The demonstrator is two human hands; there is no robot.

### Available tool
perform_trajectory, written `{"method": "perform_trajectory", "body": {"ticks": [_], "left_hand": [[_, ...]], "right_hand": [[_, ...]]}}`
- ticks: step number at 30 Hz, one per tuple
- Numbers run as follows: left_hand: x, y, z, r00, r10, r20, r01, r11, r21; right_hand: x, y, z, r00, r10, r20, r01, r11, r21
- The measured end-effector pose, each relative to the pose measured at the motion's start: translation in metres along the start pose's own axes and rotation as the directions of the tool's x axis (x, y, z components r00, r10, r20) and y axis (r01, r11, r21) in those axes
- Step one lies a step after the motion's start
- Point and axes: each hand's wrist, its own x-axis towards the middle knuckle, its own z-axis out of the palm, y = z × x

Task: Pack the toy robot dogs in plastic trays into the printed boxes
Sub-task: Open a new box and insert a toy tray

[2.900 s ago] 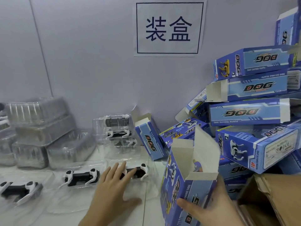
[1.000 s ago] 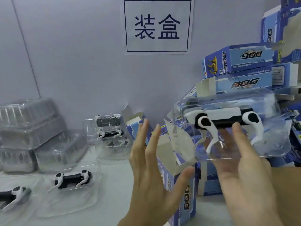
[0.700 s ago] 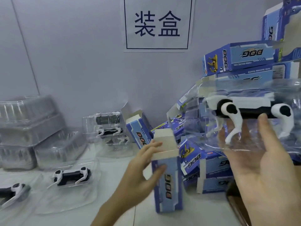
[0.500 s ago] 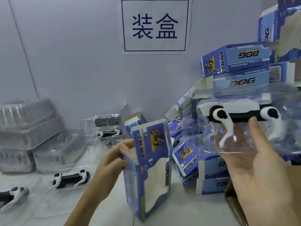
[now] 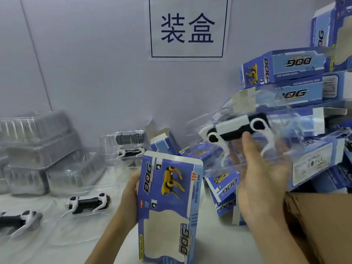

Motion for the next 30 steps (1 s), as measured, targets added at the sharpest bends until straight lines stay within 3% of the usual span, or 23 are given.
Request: {"method": "perform_trajectory", "body": {"ticks": [2,5,8,11,15,21,25,30], "left_hand": [[-0.002,-0.001,0.0,1.0,-0.013,-0.019,0.013,1.0,-0.027],[-0.003,0.001,0.008,0.999,-0.002,-0.042,0.001,1.0,-0.02],[-0.005,-0.001,0.016,0.997,0.047,-0.063,-0.047,0.999,0.012],[0.0,-0.006,0.017,0.996,0.021,-0.084,-0.024,0.999,-0.037],[0.005,-0.01,0.016,0.995,0.022,-0.099,-0.026,0.999,-0.038],[0.009,-0.013,0.016,0.996,0.027,-0.08,-0.029,0.999,-0.024],[0.01,-0.016,0.011,0.996,0.01,-0.093,-0.011,1.0,-0.014],[0.007,-0.017,0.009,0.998,0.032,-0.052,-0.032,0.999,0.009]], "right_hand": [[0.009,0.002,0.018,0.993,0.119,-0.018,-0.12,0.992,-0.043],[0.024,0.01,0.029,0.961,0.264,0.089,-0.251,0.959,-0.13],[0.033,0.013,0.036,0.868,0.475,0.146,-0.43,0.866,-0.255],[0.041,0.016,0.032,0.785,0.589,0.193,-0.497,0.784,-0.371],[0.056,0.006,0.027,0.755,0.607,0.25,-0.462,0.762,-0.455],[0.058,0.001,0.032,0.721,0.614,0.321,-0.455,0.769,-0.449],[0.058,0.0,0.032,0.728,0.59,0.348,-0.335,0.75,-0.57],[0.066,-0.014,0.039,0.677,0.584,0.449,-0.107,0.681,-0.725]]}}
